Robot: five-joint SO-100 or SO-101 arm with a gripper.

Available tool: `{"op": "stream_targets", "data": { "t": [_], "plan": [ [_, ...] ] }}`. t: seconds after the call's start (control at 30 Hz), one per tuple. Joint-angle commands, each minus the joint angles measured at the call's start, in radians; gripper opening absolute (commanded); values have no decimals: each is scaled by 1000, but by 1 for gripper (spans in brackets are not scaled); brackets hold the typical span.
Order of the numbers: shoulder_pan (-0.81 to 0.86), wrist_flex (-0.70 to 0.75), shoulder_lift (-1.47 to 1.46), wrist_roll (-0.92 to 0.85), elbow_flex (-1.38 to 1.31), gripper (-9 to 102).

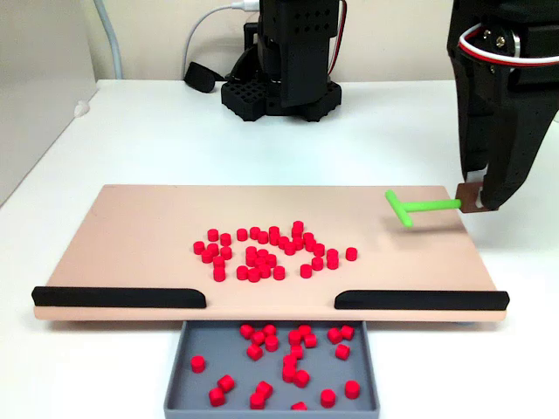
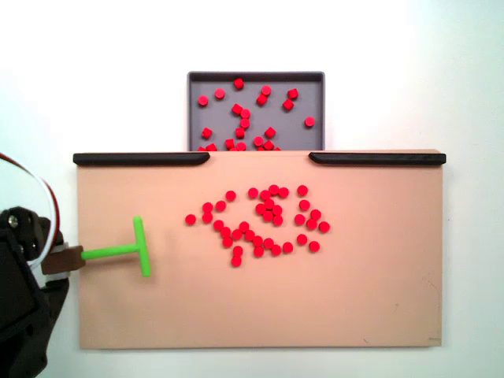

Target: Push granules from left to the grey container

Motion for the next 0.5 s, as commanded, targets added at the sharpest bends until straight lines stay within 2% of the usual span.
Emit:
{"op": "stream_targets", "data": {
  "t": [0.0, 0.47],
  "plan": [
    [12, -5, 2, 18, -37, 0],
    [37, -34, -38, 34, -49, 0]
  ]
}}
